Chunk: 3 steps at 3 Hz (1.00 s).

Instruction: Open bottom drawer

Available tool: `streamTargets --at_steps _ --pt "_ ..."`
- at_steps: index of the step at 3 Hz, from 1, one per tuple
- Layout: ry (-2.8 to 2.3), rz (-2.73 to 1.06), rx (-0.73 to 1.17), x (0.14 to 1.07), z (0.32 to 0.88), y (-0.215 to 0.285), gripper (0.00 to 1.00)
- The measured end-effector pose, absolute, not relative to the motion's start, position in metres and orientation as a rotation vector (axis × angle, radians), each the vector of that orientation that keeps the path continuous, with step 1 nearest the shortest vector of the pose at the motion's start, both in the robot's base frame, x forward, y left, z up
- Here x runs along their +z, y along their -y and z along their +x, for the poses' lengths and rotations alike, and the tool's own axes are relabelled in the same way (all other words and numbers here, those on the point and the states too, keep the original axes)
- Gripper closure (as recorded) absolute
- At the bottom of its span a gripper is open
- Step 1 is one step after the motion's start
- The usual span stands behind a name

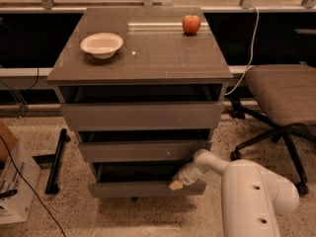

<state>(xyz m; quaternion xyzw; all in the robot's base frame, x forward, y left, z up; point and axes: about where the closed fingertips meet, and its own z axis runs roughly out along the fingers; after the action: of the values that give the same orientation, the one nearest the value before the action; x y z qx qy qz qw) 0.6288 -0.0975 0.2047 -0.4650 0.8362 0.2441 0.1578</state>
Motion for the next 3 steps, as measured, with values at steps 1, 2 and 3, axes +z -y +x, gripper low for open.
streamTargets --at_steps 1,2,3 --pt "-2.431 -1.321 0.708 0.211 0.606 0.100 0.37" --pt "-2.466 -1.362 0.779 0.204 0.562 0.087 0.13" --pt "-2.466 -1.362 0.780 0.203 0.562 0.086 0.00"
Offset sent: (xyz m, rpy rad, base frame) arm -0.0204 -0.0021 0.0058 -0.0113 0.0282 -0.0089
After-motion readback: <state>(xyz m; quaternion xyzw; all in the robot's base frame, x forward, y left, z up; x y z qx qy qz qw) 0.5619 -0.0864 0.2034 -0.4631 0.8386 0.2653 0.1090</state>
